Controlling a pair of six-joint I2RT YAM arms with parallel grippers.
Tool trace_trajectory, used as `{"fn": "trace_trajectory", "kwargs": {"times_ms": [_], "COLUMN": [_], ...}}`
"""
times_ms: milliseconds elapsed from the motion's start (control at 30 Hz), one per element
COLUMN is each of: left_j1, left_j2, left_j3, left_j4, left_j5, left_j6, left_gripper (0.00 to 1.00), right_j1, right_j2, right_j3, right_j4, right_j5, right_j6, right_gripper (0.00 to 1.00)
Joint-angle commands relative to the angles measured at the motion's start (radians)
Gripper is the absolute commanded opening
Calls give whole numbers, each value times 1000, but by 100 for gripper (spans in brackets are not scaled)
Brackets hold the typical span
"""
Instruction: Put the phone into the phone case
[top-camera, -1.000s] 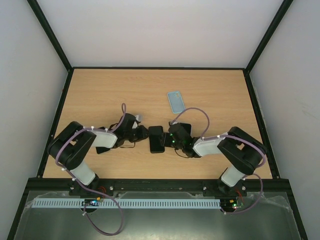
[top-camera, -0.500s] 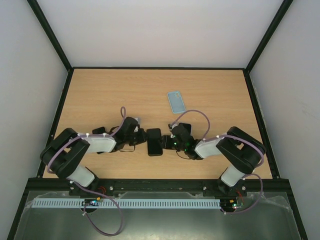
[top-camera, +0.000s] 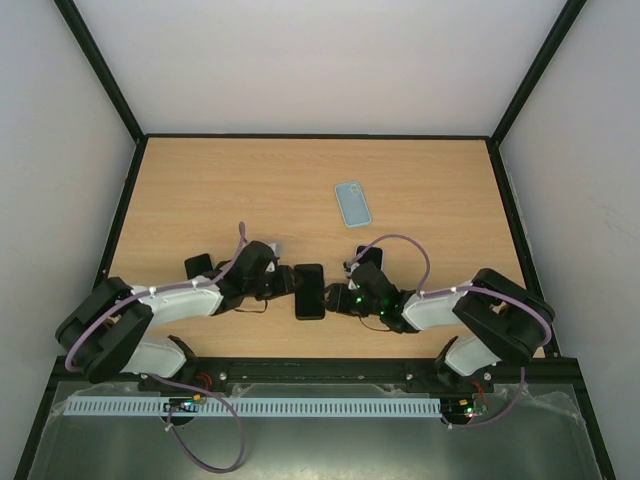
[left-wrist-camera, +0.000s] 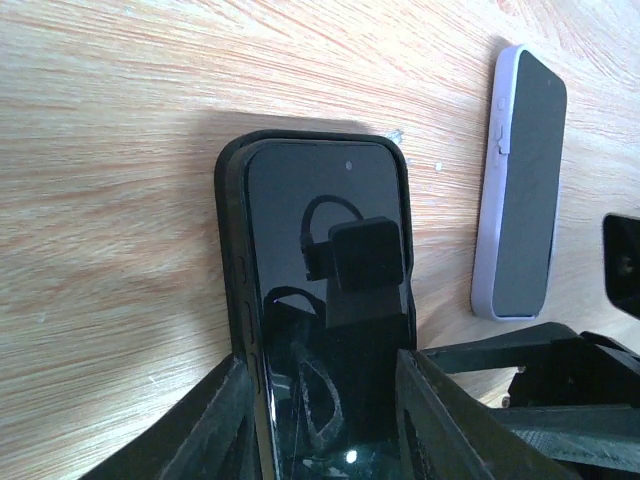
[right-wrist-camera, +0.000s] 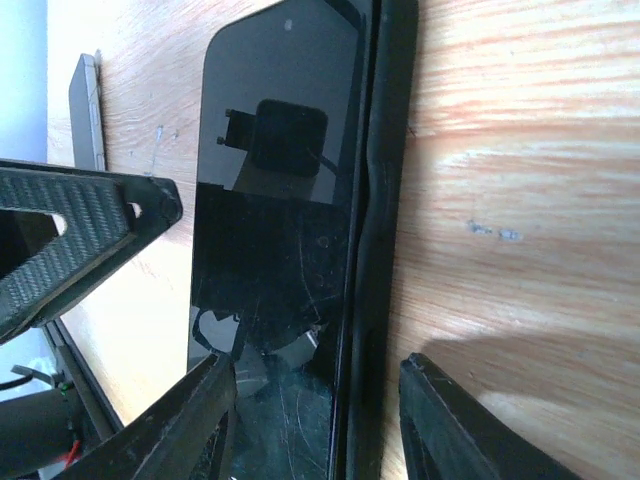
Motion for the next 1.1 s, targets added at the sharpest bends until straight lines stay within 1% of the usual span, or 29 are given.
{"fn": "trace_trajectory", "kwargs": {"times_ms": [0, 67, 300, 500, 633, 800, 967, 1067], "left_j1": [1, 1, 1, 0, -3, -9, -9, -9], "left_j2": [-25, -24, -15, 4, 38, 45, 19, 11], "left_j3": [-39, -52, -72, -136, -145, -152, -166, -173], "left_j4": [-17, -9, 14, 133, 175, 198, 208, 221], "left_j5": [7, 10, 17, 78, 108, 119, 116, 124], "left_j6": [0, -3, 5, -34, -44, -55, -67, -79], "left_gripper": [41, 39, 27, 18, 14, 13, 14, 16], "right_j1": [26, 36, 50, 52, 52, 51, 51, 51], "right_j2": [7, 30, 73, 33, 1, -34, -61, -82], "right_j3": [-15, -13, -20, -30, -31, -26, -23, -17], "right_j4": [5, 29, 110, 117, 152, 176, 193, 146], "right_j5": [32, 33, 43, 66, 53, 24, 1, 27], "right_j6": [75, 90, 146, 164, 194, 224, 242, 225], "right_gripper": [44, 43, 42, 42, 42, 42, 43, 43]}}
